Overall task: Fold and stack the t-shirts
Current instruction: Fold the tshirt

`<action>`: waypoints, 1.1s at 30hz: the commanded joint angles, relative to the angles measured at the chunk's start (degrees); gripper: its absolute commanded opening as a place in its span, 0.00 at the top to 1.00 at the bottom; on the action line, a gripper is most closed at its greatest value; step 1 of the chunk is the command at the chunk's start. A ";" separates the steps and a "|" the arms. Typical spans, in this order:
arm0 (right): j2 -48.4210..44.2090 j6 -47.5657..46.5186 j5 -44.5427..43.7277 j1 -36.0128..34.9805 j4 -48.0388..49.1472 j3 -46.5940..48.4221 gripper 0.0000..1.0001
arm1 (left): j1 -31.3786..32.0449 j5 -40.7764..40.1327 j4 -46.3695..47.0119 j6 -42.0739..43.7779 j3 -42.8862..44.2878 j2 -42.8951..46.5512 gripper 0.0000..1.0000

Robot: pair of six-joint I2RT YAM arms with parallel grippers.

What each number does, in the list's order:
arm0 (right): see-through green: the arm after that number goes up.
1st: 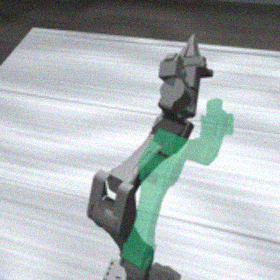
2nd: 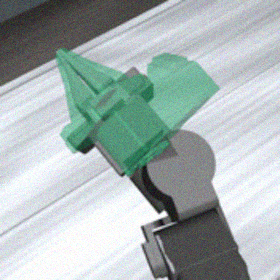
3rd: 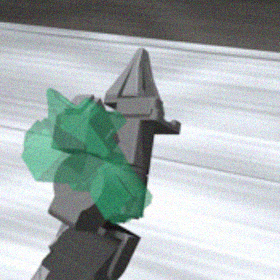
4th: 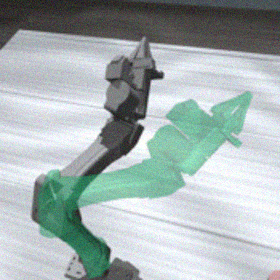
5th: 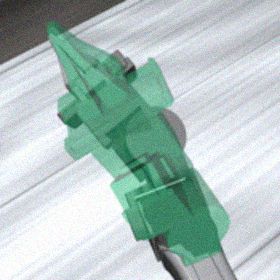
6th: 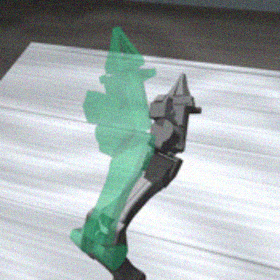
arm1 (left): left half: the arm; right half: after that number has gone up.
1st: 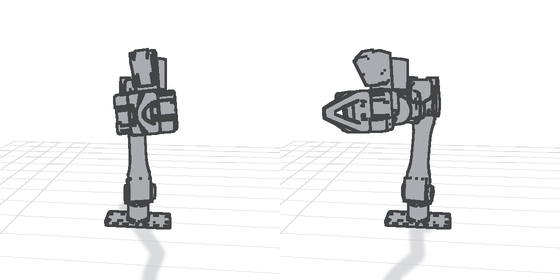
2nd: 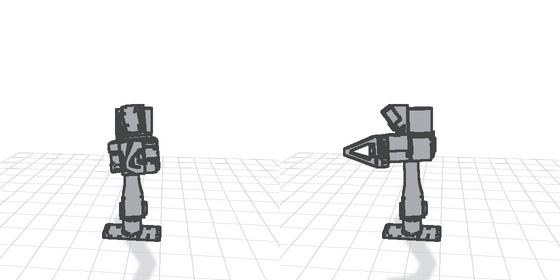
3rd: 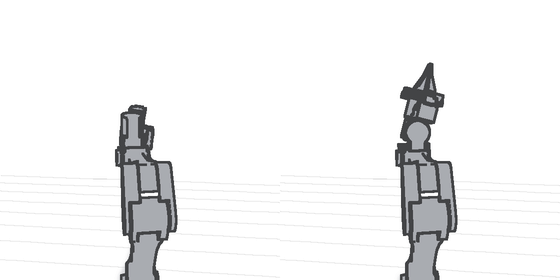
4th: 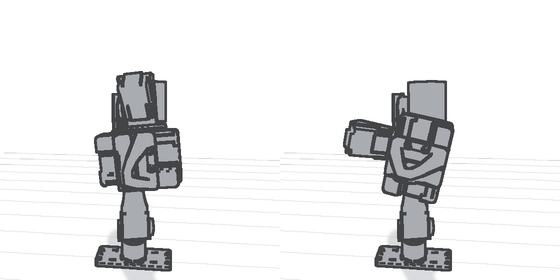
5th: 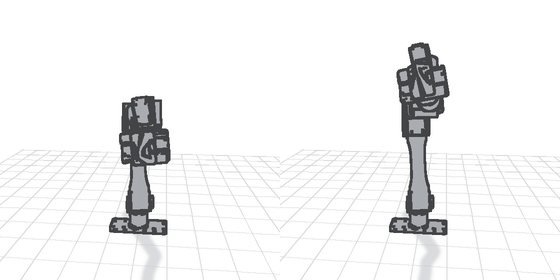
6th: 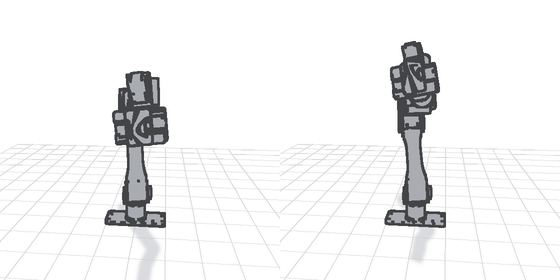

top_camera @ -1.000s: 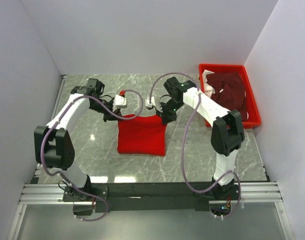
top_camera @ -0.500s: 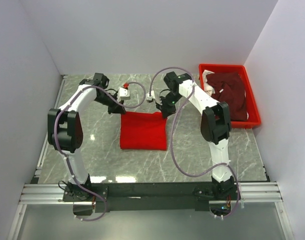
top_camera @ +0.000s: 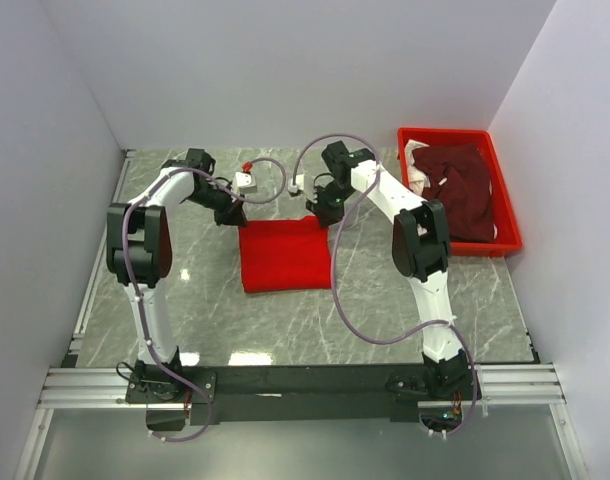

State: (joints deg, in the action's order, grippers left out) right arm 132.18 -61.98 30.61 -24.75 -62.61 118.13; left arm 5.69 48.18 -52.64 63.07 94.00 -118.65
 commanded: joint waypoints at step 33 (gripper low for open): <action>1.85 84.21 28.10 2.60 40.19 -5.10 0.64 | 0.28 11.23 54.22 -99.62 -23.59 6.60 0.37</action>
State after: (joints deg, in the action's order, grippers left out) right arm 130.08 11.75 54.54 -22.35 -29.47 112.22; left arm 5.30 58.13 -9.15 -21.89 73.56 -109.93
